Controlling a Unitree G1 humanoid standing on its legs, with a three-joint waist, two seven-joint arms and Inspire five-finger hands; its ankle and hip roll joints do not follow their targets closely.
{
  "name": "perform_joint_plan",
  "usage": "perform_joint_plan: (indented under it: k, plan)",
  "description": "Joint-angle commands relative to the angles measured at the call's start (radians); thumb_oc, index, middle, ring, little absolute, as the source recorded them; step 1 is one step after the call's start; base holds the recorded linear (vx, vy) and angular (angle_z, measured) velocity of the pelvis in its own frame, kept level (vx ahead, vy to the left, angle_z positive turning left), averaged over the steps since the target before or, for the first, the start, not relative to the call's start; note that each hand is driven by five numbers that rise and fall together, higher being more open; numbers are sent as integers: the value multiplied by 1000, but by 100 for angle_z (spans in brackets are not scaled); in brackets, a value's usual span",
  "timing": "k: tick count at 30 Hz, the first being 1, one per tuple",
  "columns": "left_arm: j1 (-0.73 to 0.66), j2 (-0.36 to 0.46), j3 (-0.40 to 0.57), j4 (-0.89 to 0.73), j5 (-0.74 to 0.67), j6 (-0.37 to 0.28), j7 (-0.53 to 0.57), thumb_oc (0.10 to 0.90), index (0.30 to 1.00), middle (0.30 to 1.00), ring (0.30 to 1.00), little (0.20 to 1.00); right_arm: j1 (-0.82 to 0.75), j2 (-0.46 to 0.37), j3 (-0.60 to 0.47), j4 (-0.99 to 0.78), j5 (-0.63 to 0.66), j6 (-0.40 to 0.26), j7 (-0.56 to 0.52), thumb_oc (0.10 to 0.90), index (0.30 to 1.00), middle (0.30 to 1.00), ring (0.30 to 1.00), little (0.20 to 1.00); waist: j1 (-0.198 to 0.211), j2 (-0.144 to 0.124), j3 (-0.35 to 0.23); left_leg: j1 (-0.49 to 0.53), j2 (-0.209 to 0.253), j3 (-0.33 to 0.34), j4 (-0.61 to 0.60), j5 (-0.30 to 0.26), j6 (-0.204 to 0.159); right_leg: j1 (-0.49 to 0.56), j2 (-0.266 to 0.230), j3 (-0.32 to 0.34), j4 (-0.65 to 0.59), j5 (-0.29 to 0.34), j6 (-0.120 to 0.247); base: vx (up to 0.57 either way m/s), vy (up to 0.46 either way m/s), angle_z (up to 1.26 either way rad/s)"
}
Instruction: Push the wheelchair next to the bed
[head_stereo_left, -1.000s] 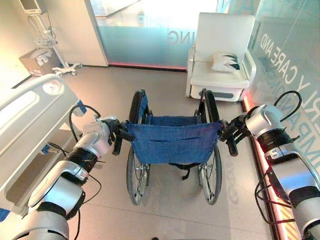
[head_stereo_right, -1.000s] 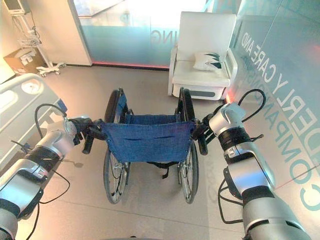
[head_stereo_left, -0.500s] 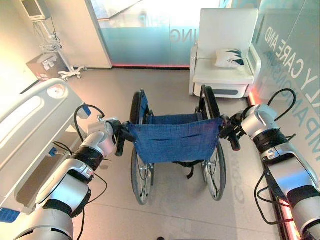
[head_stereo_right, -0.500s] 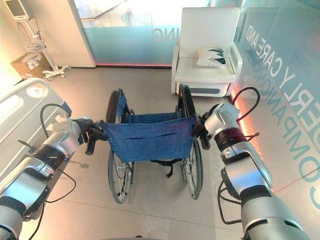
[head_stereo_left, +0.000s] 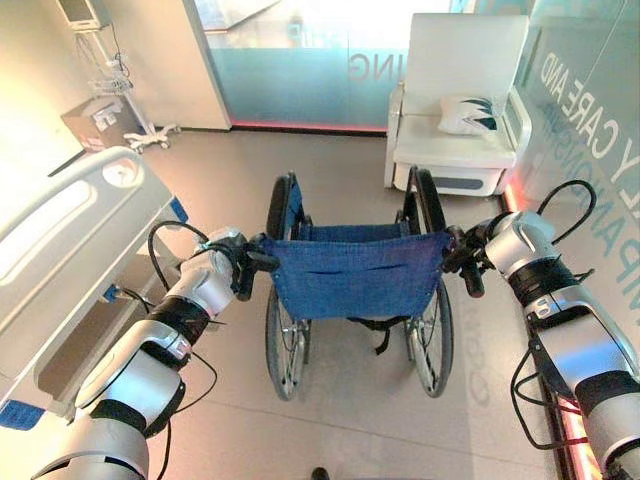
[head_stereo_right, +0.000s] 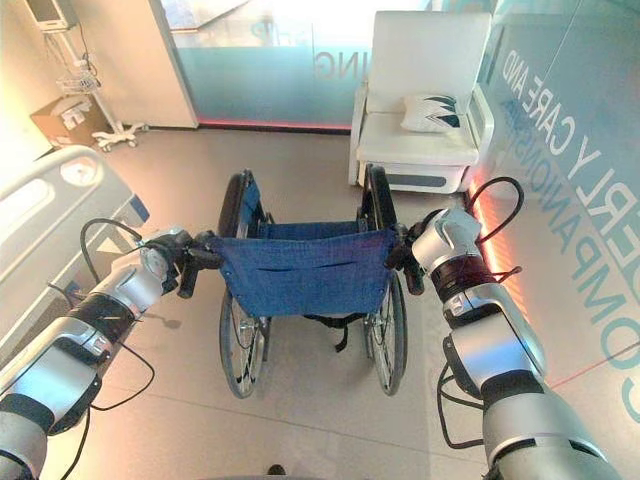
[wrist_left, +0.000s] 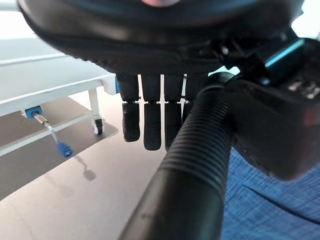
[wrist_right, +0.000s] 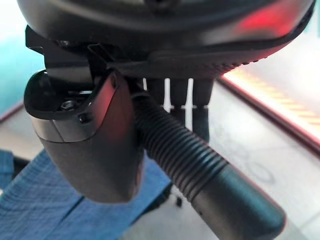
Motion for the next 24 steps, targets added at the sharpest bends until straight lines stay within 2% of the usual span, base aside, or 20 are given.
perform_joint_plan:
  k: [1,5,12,15,16,17,18,19,20,21,22,24]
  plan:
    - [14,21,84,30,-1,-99,112,400,300,300,300,300,85,-86,165,37,10,-142,-242,400,300,300,300,300,11,-28,71,3,-46,-22,72,-101,3,19,-36,-14,-59,106,15,33,70,3]
    - [41,11,87,-10,-3,-94,109,400,300,300,300,300,112,-91,140,-4,26,-149,-295,400,300,300,300,300,13,-25,78,-1,-50,-20,94,-115,12,8,-57,-19,-37,109,25,35,64,3]
    - [27,0,78,-3,-11,-108,101,400,300,300,300,300,100,-83,155,26,53,-211,-242,400,300,300,300,300,21,-28,98,-17,-54,-22,131,-129,26,-8,-80,-20,2,107,35,30,50,1]
    - [30,-5,78,-14,-34,-119,107,400,300,300,300,300,108,-83,155,21,73,-237,-247,400,300,300,300,300,21,-23,104,-22,-57,-25,128,-124,35,-22,-81,-16,67,89,34,59,109,3]
    - [33,-5,79,-18,-42,-123,109,400,300,300,300,300,112,-86,154,17,77,-242,-252,400,300,300,300,300,21,-23,105,-23,-59,-26,127,-124,38,-31,-84,-14,90,88,34,44,132,2]
    - [43,-2,83,-29,-53,-130,116,400,300,300,300,300,121,-92,147,6,84,-258,-264,400,300,300,300,300,19,-16,113,-22,-62,-26,122,-124,47,-56,-91,-12,167,103,33,31,104,6]
    - [43,-2,83,-29,-54,-130,116,400,300,300,300,300,121,-92,147,6,84,-258,-264,400,300,300,300,300,20,-17,112,-23,-64,-24,122,-124,47,-61,-93,-10,173,101,34,77,189,10]
    - [63,0,88,-40,-74,-149,132,400,300,300,300,300,137,-112,138,-21,83,-274,-271,400,300,300,300,300,7,-5,133,-15,-65,-23,117,-126,57,-125,-99,2,345,128,34,63,127,11]
    - [66,0,89,-42,-76,-150,135,400,300,300,300,300,139,-115,138,-27,83,-273,-271,400,300,300,300,300,7,-2,132,-19,-63,-23,117,-124,57,-135,-95,3,353,138,32,153,149,14]
    - [91,4,96,-57,-95,-167,148,400,300,300,300,300,167,-137,131,-63,83,-271,-266,400,300,300,300,300,-6,0,150,-8,-67,-40,121,-134,60,-185,-98,16,409,185,33,242,-13,10]
    - [123,-5,107,-74,-98,-174,160,400,300,300,300,300,197,-142,124,-83,81,-275,-272,400,300,300,300,300,-20,-11,162,12,-78,-57,125,-150,56,-221,-107,26,362,236,34,398,-89,13]
    - [162,-25,127,-108,-109,-176,189,400,300,300,300,300,233,-134,118,-108,71,-274,-295,400,300,300,300,300,-45,-38,176,60,-104,-91,129,-188,41,-248,-131,33,170,293,43,399,-195,11]
